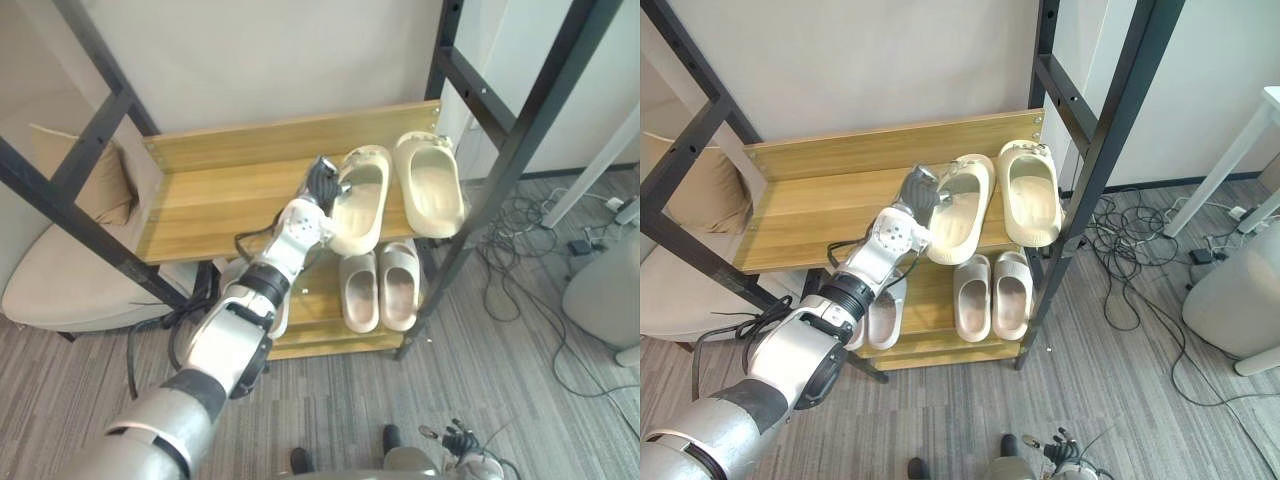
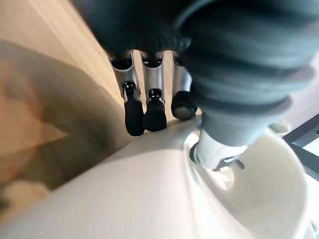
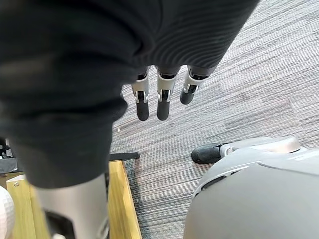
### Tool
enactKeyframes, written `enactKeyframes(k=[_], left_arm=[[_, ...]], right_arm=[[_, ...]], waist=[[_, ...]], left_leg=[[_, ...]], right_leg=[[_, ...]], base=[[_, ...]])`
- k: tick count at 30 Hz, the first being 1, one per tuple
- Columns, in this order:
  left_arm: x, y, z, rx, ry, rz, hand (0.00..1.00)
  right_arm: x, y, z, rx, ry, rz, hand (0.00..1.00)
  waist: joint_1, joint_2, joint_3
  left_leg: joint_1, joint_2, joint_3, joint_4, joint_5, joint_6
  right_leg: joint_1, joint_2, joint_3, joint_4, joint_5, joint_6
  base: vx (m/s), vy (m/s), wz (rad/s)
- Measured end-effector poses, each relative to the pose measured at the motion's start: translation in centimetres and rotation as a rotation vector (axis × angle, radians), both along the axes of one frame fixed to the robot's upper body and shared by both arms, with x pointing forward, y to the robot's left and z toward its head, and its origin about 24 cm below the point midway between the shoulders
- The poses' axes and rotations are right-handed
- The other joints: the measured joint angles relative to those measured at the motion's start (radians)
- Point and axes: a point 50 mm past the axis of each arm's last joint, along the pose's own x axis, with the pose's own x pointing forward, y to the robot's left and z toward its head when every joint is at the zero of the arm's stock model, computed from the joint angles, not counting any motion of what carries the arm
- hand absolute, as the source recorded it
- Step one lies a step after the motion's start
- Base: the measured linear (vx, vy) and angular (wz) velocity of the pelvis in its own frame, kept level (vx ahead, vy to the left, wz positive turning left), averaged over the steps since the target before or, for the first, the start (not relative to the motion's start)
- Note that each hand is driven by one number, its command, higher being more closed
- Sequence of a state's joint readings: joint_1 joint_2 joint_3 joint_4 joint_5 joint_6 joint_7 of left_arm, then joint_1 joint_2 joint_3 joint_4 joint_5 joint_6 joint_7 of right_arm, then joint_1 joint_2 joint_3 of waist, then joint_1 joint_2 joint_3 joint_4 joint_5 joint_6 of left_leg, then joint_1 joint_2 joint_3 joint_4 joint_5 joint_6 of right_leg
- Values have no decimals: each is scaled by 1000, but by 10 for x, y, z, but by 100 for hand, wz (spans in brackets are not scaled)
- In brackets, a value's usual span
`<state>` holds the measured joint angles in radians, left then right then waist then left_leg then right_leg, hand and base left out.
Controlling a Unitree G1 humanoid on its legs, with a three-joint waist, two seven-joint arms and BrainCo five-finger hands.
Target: Organize the slippers on the shoe rack
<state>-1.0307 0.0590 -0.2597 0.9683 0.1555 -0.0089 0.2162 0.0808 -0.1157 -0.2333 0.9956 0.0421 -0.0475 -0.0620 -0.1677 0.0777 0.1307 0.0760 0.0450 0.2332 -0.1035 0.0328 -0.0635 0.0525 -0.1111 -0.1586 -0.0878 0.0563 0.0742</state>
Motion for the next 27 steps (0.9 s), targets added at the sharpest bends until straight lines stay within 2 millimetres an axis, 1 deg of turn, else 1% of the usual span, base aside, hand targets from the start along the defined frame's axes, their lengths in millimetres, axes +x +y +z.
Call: enactKeyframes(k=[5, 12, 18, 19, 23, 27], left_arm=[[1, 5, 0, -25, 10, 20, 0], [2, 6, 0, -28, 10, 22, 0], [2, 9, 1, -67, 15, 32, 0], [5, 23, 8, -60, -17, 70, 0], [7, 35, 12, -68, -30, 106, 0], [8, 40, 17, -80, -46, 117, 0]], right_arm=[[-2, 1, -1, 10, -1, -27, 0], [-2, 4, -1, 17, -1, -28, 0], [2, 5, 0, 0, 6, 51, 0], [4, 6, 0, -8, 7, 82, 0], [5, 6, 0, -11, 9, 100, 0], [5, 7, 0, -15, 12, 123, 0]], waist=[[0, 0, 0], [4, 0, 0], [7, 0, 0], [9, 0, 0], [9, -2, 1], [10, -5, 1]], left_leg=[[0, 1, 4, 0, 0, 0], [1, 1, 2, 0, 0, 0], [-3, -1, -34, 0, 4, 3], [-4, -1, -41, 0, 6, 3], [-4, -1, -43, 0, 6, 3], [-3, 0, -50, 0, 6, 3]], right_leg=[[-1, 1, 3, 0, 0, 0], [0, 1, 0, 0, 0, 0], [15, -2, -36, 0, -3, -1], [17, -2, -45, 0, -4, -1], [18, -2, -46, 1, -5, -2], [17, -2, -50, 14, -13, -4]], base=[[-35, -20, -1], [0, 0, 0], [-11, -6, 16], [-34, -15, 16], [-7, -3, 2], [-5, -7, 4]])
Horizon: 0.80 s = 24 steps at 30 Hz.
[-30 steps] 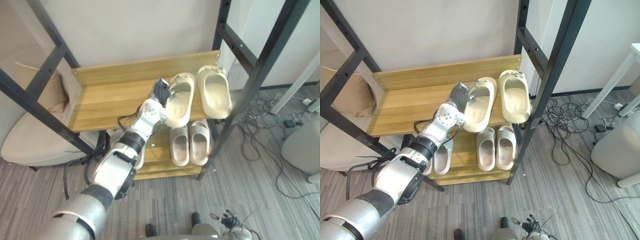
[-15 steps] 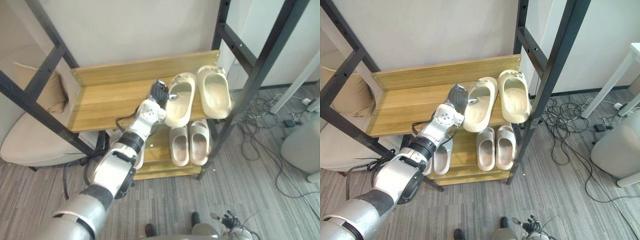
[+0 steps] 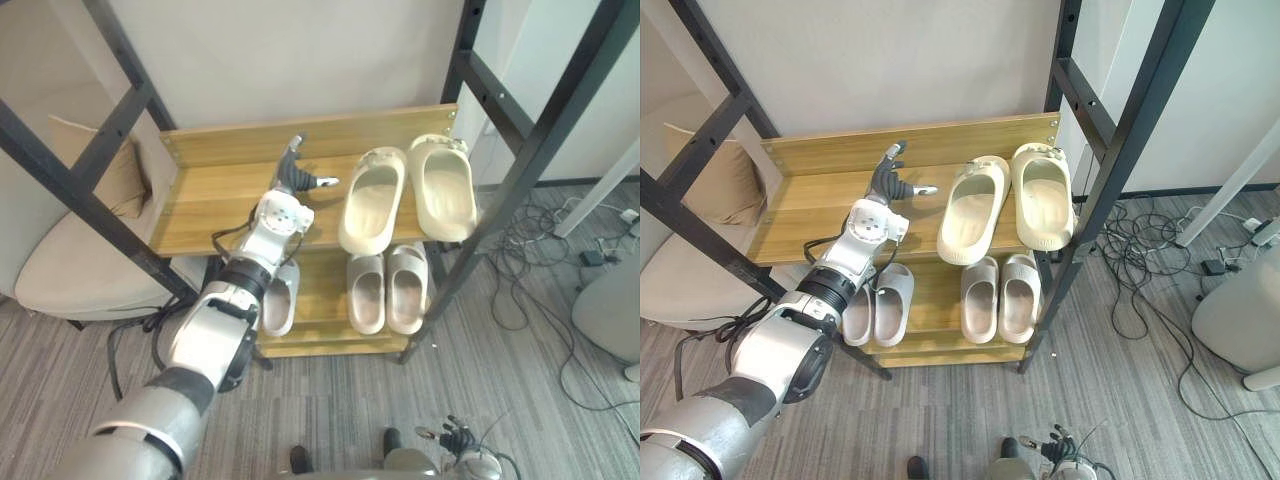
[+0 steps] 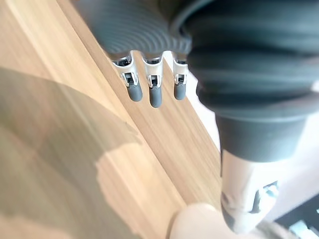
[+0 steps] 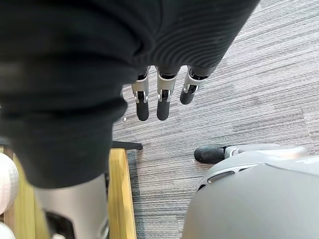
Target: Organize the slippers on the shoe rack
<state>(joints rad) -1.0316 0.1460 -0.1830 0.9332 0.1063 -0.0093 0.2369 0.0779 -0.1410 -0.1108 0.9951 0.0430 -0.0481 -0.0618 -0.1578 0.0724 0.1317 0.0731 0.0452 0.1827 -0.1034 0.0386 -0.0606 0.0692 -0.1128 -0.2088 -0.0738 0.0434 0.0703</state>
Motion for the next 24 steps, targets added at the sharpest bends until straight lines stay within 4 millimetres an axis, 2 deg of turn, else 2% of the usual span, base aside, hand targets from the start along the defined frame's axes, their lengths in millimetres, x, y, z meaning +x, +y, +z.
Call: enactKeyframes(k=[4, 7, 12, 14, 18, 19, 24], left_arm=[[1, 9, 10, -27, -37, 18, 0], [-3, 9, 29, -74, -122, 11, 0], [-30, 4, 49, -171, -317, -68, 0], [-44, 4, 46, -199, -363, -96, 0], [-69, 1, 28, -262, -376, -138, 0], [-77, 1, 22, -275, -379, -148, 0], [-96, -3, -3, -320, -320, -194, 0]], right_arm=[[0, 1, 0, 1, 2, 11, 0], [0, 4, -1, 1, 5, 29, 0], [0, 6, -1, 2, 8, 44, 0], [-1, 6, -1, 0, 10, 43, 0], [-2, 7, -2, -4, 16, 47, 0], [-2, 7, -2, -6, 18, 56, 0], [0, 11, -2, -10, 17, 78, 0]], waist=[[2, -7, 1], [8, -19, 3], [14, -29, 0], [21, -29, 0], [31, -34, -2], [44, -39, -4], [56, -53, -13]], left_leg=[[0, 0, -1, 0, 0, 0], [0, 0, -2, 0, 1, 1], [1, -1, -5, 0, 1, 1], [5, -1, -7, 0, 1, 1], [23, -1, -34, -1, 1, 1], [26, 0, -36, -5, 2, 1], [31, -4, -54, -6, 1, 1]], right_leg=[[0, 0, 0, 0, 0, 0], [0, 0, -2, 1, 0, 0], [2, 0, -5, 0, -1, -1], [7, 0, -7, 0, -1, -2], [37, -2, -35, -1, -12, -2], [38, -2, -39, -1, -15, -3], [55, -5, -56, -3, -24, 1]], base=[[0, 0, 0], [0, 0, 0], [0, 0, 0], [-5, -2, 2], [-27, -11, 18], [-48, -11, 12], [-19, -5, 11]])
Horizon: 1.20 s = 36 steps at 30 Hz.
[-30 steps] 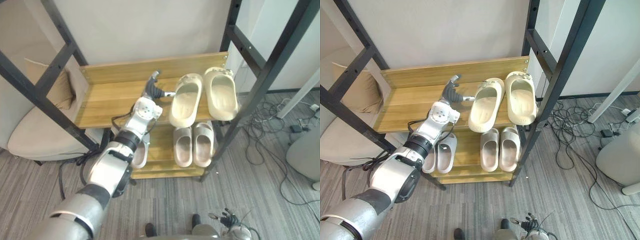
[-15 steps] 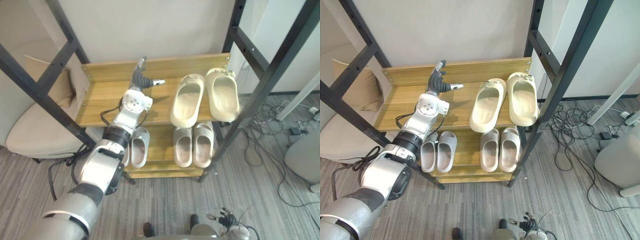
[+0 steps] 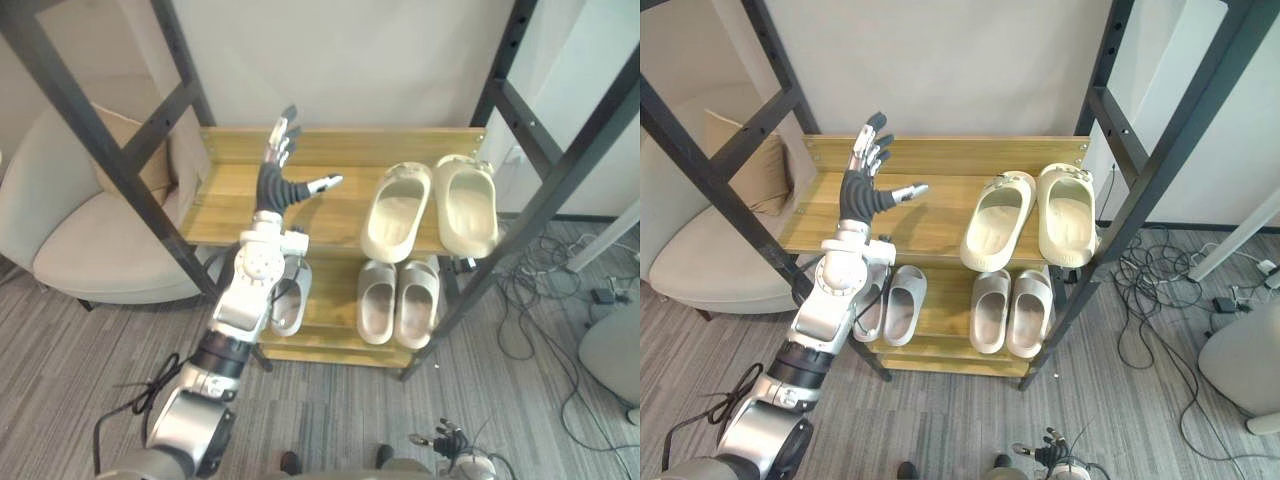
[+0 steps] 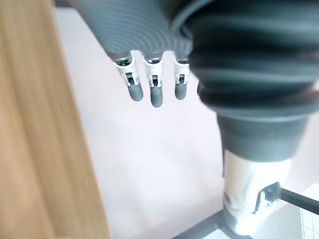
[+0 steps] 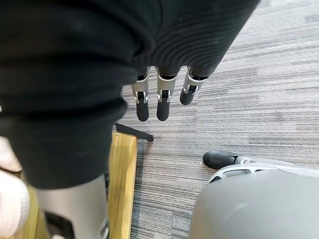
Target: Organize the slippers on the shoe rack
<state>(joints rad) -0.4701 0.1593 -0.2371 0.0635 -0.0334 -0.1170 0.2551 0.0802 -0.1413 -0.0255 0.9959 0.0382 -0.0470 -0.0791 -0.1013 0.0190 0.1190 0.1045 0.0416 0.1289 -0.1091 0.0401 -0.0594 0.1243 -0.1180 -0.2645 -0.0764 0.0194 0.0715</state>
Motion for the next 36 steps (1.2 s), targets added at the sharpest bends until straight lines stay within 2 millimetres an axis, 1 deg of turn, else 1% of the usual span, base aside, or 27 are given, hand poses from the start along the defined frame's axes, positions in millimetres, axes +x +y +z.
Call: enactKeyframes(k=[1, 5, 6, 12, 15, 17, 20, 23, 31, 32, 33, 36], left_arm=[[-4, -4, -5, -16, 16, -23, 0], [-19, -18, -21, -41, 72, -118, 0], [-22, -23, -26, -41, 92, -147, 0], [-35, -39, -47, -86, 186, -248, 0], [-44, -56, -57, -61, 229, -340, 0], [-48, -66, -63, -44, 256, -396, 0], [-52, -75, -72, -22, 293, -439, 0], [-52, -78, -82, -6, 337, -443, 0], [-53, -82, -88, -5, 357, -449, 0], [-53, -83, -91, -5, 371, -454, 0], [-57, -91, -94, 1, 388, -484, 0], [-58, -94, -97, 3, 398, -490, 0]], right_arm=[[0, 1, 0, 1, 0, 0, 0], [1, 4, -1, 3, 3, 18, 0], [1, 5, -1, 2, 4, 25, 0], [2, 6, -1, 1, 3, 37, 0], [5, 8, 0, 2, -4, 42, 0], [7, 12, 0, 8, -6, 53, 0], [11, 19, 0, 20, -14, 68, 0], [13, 34, -1, 57, -19, 69, 0], [12, 35, -2, 58, -13, 73, 0], [12, 35, -2, 58, -12, 72, 0], [12, 35, -2, 56, -11, 69, 0], [12, 36, -2, 56, -10, 69, 0]], waist=[[0, -3, -3], [18, -15, -10], [21, -16, -10], [28, -16, -11], [39, -19, -13], [41, -24, -16], [40, -30, -24], [39, -31, -27], [39, -38, -35], [39, -37, -42], [39, -38, -47], [39, -38, -47]], left_leg=[[1, -1, -2, 0, 0, 0], [1, -2, -4, 0, -1, -1], [1, -2, -6, 0, -1, -1], [1, -3, -29, 0, -1, -1], [1, -4, -30, 0, -1, -1], [1, -4, -31, 0, -1, -1], [1, -4, -30, 0, -1, -1], [1, -4, -29, 0, -1, -1], [2, -3, -27, 0, -1, -1], [3, -2, -27, 0, -1, -1], [6, -1, -26, 0, -1, -1], [14, 0, -25, 0, -1, -1]], right_leg=[[2, -1, 0, 0, 0, 1], [6, -1, -7, -3, 1, 4], [8, -1, -12, -5, 1, 4], [23, -1, -37, -11, -2, 8], [24, -2, -39, -11, -2, 8], [24, -2, -39, -11, -2, 8], [24, -2, -39, -11, -2, 8], [23, -2, -38, -11, -2, 9], [24, -3, -35, -13, -2, 9], [24, -3, -34, -15, -2, 9], [27, -3, -29, -17, -1, 9], [35, -3, -28, -19, -2, 10]], base=[[6, 0, 9], [10, -2, 3], [9, -7, 6], [-3, -9, 11], [0, 0, 0], [0, 0, 0], [0, 0, 0], [0, 0, 0], [-4, 0, 0], [-37, 5, -1], [0, 0, 0], [0, 0, 0]])
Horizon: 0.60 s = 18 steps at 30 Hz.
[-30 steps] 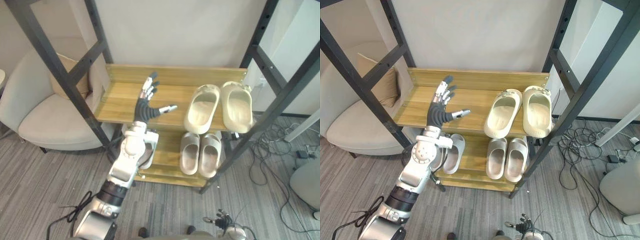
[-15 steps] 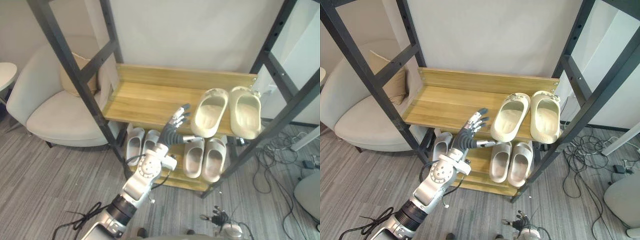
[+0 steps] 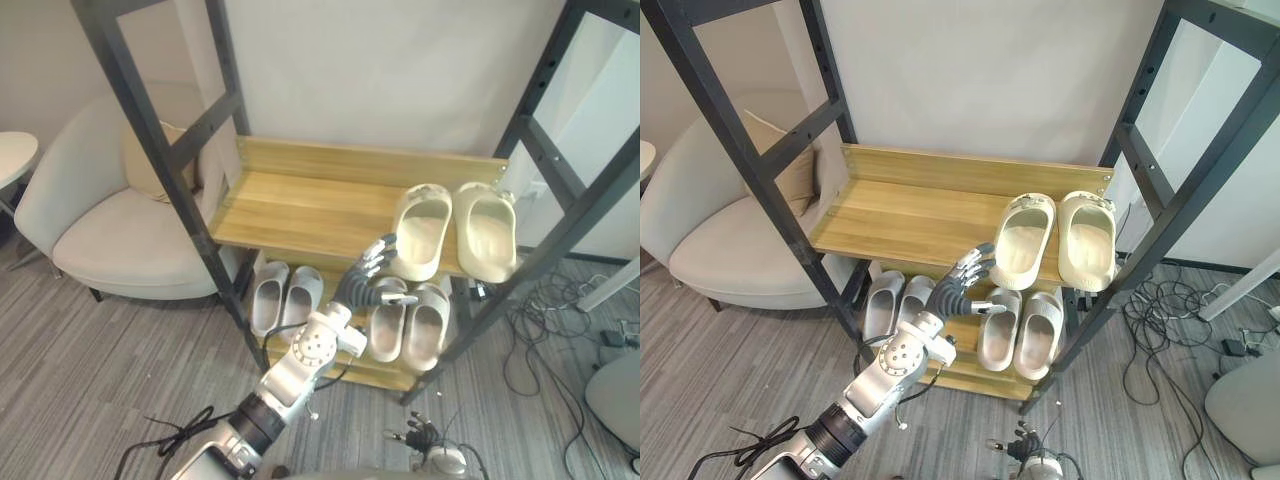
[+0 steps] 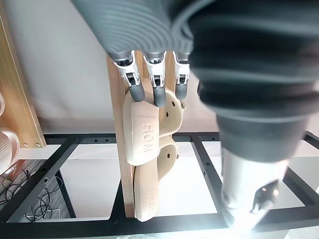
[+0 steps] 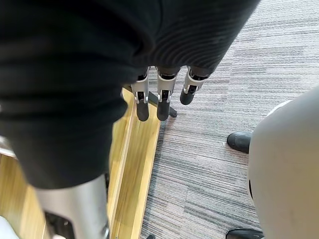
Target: Organize the slippers on the shoe rack
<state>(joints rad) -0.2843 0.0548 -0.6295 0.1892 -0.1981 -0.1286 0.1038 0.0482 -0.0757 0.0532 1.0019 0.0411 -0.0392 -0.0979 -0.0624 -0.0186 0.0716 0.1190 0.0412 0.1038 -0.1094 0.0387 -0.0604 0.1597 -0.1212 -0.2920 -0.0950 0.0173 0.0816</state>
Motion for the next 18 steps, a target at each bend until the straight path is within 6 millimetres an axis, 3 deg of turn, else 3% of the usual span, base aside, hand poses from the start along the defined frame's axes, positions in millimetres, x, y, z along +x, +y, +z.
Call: enactKeyframes(k=[12, 18], left_arm=[[4, -26, 3, 27, -7, -69, 0], [10, -25, 3, 29, -7, -57, 0]], right_arm=[[1, 0, 0, 0, -2, -4, 0], [0, -1, 0, 2, -2, -21, 0]], waist=[[-9, 1, 0], [-10, 1, 0]], left_leg=[[2, -1, 24, 0, -3, -2], [0, -2, 25, 0, -4, -2]], right_leg=[[-11, 0, 27, 0, 0, 2], [-14, -1, 28, 0, 1, 2]], base=[[-5, 4, -5], [-1, 0, -1]])
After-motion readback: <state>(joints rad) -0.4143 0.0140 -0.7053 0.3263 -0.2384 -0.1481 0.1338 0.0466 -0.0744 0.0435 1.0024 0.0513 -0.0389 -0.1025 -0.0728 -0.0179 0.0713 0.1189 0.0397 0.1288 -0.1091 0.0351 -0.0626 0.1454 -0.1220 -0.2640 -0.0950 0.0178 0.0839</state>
